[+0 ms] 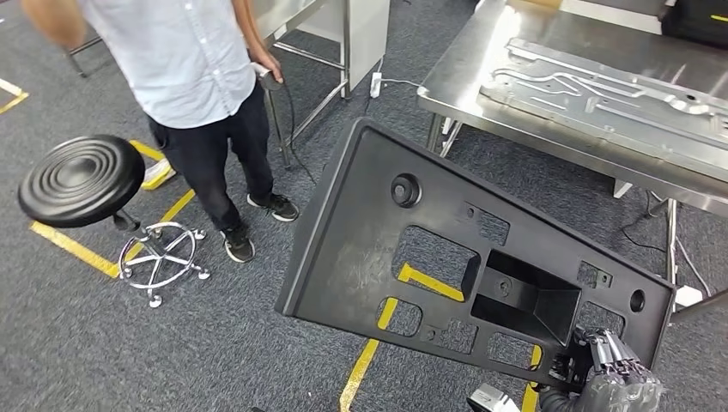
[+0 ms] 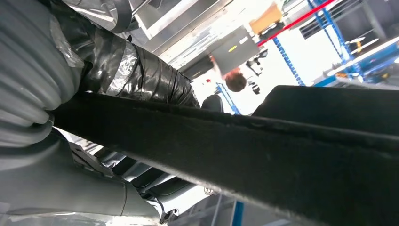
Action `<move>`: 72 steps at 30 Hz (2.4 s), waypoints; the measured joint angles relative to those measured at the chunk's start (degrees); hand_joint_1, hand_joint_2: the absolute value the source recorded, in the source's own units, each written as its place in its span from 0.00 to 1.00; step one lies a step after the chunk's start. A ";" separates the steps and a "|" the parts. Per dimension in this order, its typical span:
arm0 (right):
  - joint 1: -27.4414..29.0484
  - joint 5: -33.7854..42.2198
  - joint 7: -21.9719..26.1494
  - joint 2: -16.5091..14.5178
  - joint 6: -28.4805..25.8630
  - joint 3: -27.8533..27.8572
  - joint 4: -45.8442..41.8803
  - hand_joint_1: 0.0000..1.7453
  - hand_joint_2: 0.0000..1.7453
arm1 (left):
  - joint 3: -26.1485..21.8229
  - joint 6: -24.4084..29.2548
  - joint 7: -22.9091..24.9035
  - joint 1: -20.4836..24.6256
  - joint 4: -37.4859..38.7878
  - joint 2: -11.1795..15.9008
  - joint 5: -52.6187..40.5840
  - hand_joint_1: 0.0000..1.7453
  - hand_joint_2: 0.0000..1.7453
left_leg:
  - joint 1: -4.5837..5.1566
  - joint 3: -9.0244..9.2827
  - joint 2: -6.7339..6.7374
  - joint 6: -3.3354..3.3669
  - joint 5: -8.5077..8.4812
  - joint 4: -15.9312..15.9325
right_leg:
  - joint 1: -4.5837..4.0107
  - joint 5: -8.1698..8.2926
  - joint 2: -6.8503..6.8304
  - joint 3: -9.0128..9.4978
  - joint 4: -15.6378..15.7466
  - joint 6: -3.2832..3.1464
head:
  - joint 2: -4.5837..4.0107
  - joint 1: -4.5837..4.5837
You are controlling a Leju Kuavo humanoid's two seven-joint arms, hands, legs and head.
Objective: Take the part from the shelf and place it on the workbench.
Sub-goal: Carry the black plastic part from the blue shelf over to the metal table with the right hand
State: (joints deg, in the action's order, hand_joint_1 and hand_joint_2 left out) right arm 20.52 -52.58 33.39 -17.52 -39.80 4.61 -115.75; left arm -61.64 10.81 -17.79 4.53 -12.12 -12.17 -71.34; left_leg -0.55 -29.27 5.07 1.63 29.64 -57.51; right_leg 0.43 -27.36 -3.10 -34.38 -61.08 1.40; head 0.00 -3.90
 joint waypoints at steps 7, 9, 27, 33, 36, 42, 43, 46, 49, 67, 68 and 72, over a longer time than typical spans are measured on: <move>-0.10 -0.13 -0.29 0.08 0.00 -0.26 0.10 1.00 1.00 | -0.01 -0.12 -0.04 0.48 -0.01 0.08 0.02 0.00 1.00 | -0.13 -1.24 -2.47 -2.05 4.01 -4.93 | 0.15 0.49 2.34 1.22 3.11 -2.17 | 0.00 0.13; -0.19 -0.25 -0.41 0.09 0.01 -0.50 0.19 1.00 1.00 | -0.02 -0.23 -0.04 0.25 -0.01 0.10 0.02 0.00 1.00 | -0.19 -5.01 -4.27 -2.31 7.34 -12.46 | 0.12 0.47 3.71 1.19 3.04 -2.47 | 0.00 0.15; -0.20 -0.97 -2.02 1.50 0.02 -1.48 0.80 1.00 1.00 | -0.09 -1.10 -0.01 -0.12 -0.01 0.32 0.02 0.00 1.00 | -0.46 -1.45 -2.23 0.53 -0.68 -0.65 | 0.60 -5.30 3.41 -6.82 -12.63 1.05 | 0.00 -0.13; -0.22 -0.90 -2.42 1.89 0.02 -2.13 0.86 1.00 1.00 | -0.09 -1.15 -0.01 0.22 0.01 0.32 0.00 0.00 1.00 | -0.04 -0.48 0.34 -1.01 0.28 -0.57 | -0.20 -0.09 0.30 0.73 1.76 -0.15 | 0.00 -0.09; -0.19 -1.24 -3.71 2.28 0.01 -2.58 0.95 1.00 1.00 | -0.09 -1.21 0.01 0.51 0.00 0.34 0.00 0.00 1.00 | -0.20 -0.38 -0.84 -1.97 1.35 -1.56 | 0.16 0.19 1.17 1.03 2.46 -1.16 | -0.01 -0.05; -0.54 -3.89 -4.71 3.25 0.02 -4.30 1.71 1.00 1.00 | -0.16 -1.92 0.15 -0.12 0.00 0.37 -0.25 0.00 1.00 | -0.38 -8.13 -4.55 -2.47 6.57 -16.21 | 0.14 0.04 2.82 1.31 2.55 -2.18 | 0.00 0.01; -0.57 -4.43 -4.60 3.32 0.02 -4.47 1.78 1.00 1.00 | -0.17 -2.23 0.11 -0.16 -0.01 0.39 -0.28 0.00 1.00 | -0.38 -7.32 -4.55 -2.36 4.53 -13.87 | 0.13 -0.08 3.14 1.42 2.44 -2.13 | 0.00 0.01; -0.60 -5.31 -5.22 3.79 0.02 -5.36 2.16 1.00 1.00 | -0.16 -2.99 -0.07 -0.11 -0.01 0.50 -0.39 0.00 1.00 | -0.20 -3.22 -4.76 -1.72 -0.69 -3.53 | -0.06 -0.56 3.79 1.61 1.96 -1.53 | 0.00 -0.01; -0.70 -4.92 -6.65 4.68 0.02 -6.23 2.54 1.00 1.00 | -0.15 -3.24 -0.19 -0.05 0.00 0.54 -0.44 0.00 1.00 | 0.03 -2.64 -4.91 -0.89 -1.05 -1.58 | -0.15 -0.52 4.00 1.41 1.90 -0.60 | 0.00 -0.03; -1.27 -4.42 -7.13 8.13 0.02 -9.26 3.90 1.00 1.00 | -0.15 -4.12 -0.36 0.09 0.00 0.65 -0.44 0.00 1.00 | 0.06 -2.45 -4.54 -1.65 0.49 -2.53 | 0.20 0.03 3.28 1.71 2.98 -1.58 | 0.00 0.04; -1.29 -4.30 -7.11 8.13 0.01 -9.28 3.90 1.00 1.00 | -0.15 -4.12 -0.37 0.09 0.00 0.65 -0.46 0.00 1.00 | 0.00 -3.67 -4.59 -1.86 2.11 -5.22 | 0.28 0.09 3.25 1.82 3.15 -1.89 | 0.00 0.09; -1.31 -3.77 -7.11 8.14 0.02 -9.33 3.98 1.00 1.00 | -0.15 -4.12 -0.38 -0.08 0.00 0.65 -0.60 0.00 1.00 | -0.05 -9.42 -4.62 -2.30 6.25 -16.98 | 0.02 -0.13 3.25 1.86 2.97 -2.40 | -0.01 0.17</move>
State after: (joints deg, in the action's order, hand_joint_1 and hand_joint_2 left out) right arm 19.21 -56.34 26.28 -9.39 -39.78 -4.72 -111.77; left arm -61.79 6.69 -18.17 4.45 -12.12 -11.52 -71.94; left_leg -0.59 -38.69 0.46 -0.66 35.89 -74.49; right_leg 0.45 -27.49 0.15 -32.53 -58.11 -1.00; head -0.01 -3.73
